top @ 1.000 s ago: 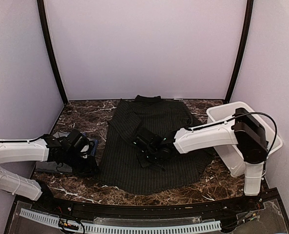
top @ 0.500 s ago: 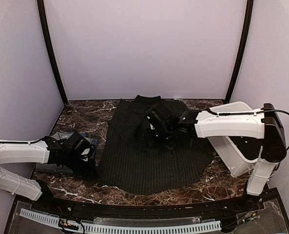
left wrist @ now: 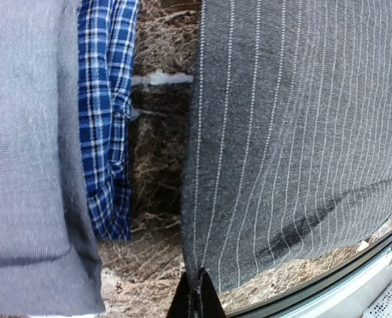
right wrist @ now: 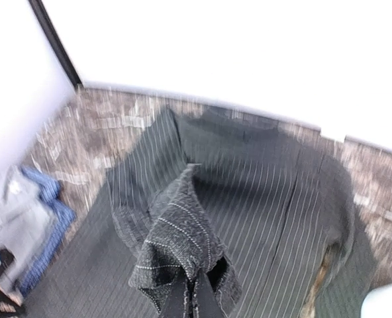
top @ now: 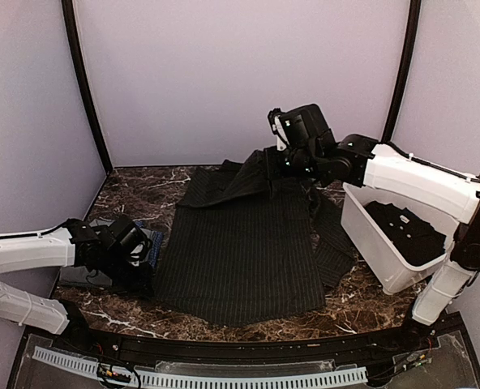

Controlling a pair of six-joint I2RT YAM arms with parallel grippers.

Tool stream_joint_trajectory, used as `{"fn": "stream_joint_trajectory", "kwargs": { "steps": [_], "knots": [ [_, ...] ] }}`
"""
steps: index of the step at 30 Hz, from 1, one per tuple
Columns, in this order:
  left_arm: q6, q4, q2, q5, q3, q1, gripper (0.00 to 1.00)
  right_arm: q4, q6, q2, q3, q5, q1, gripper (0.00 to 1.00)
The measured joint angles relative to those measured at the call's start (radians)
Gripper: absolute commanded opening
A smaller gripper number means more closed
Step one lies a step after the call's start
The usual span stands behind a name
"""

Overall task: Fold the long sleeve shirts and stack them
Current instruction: Fold the flattened shirt at the center of the board.

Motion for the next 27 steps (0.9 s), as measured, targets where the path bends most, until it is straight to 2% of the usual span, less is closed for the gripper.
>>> {"fn": "stream_joint_trajectory", "kwargs": {
  "steps": [10,19,27],
  "knots": [
    [0.108,-0.095,0.076,0.003,0.137,-0.016,0.0,0.092,-0.108,-0.011,0.098,-0.057,-0.106,0.0],
    [0.2,-0.118,0.206,0.042,0.287,-0.132,0.0,0.119,-0.163,-0.006,0.227,-0.064,-0.189,0.0],
    [0.253,-0.084,0.346,0.116,0.443,-0.229,0.0,0.12,-0.164,-0.013,0.196,-0.065,-0.32,0.0]
  ]
}}
